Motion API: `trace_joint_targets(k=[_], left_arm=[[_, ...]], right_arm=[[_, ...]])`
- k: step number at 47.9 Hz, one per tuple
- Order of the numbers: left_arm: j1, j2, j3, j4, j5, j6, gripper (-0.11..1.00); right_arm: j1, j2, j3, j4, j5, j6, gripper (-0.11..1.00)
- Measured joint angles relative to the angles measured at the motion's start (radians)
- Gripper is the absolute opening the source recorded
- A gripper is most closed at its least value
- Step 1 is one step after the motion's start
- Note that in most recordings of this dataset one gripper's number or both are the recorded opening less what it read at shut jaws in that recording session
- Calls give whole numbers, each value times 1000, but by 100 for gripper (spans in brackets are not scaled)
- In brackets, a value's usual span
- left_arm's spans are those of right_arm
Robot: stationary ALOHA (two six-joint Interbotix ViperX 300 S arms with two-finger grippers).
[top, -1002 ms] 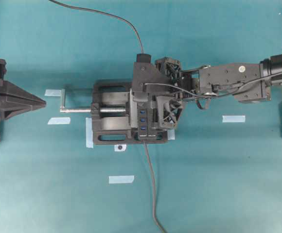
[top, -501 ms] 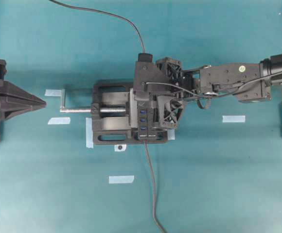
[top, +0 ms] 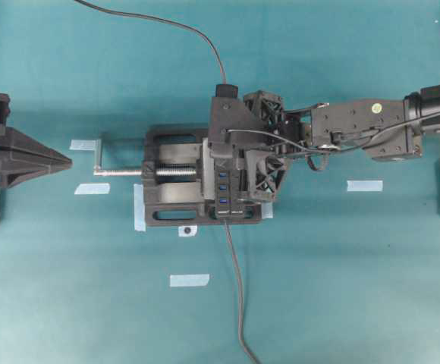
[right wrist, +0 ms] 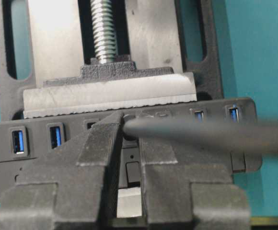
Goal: Insert the USB into the center port of the fixed hub
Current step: 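Push the plug down into the center port with the right gripper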
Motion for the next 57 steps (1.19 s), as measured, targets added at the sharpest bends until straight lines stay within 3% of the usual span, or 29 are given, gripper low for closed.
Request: trace_joint_targets(k=[39, 47, 57], left_arm=[[0, 0, 0, -2, 0, 0, 0], [0, 2, 0, -2, 0, 0, 0], [0, -6, 2, 0, -2, 0, 0]], right_arm=[[-2, 0, 2, 3, -11, 0, 11], [-2, 6, 9, 5, -26, 0, 25], [-6, 8, 11, 5, -25, 0, 59]])
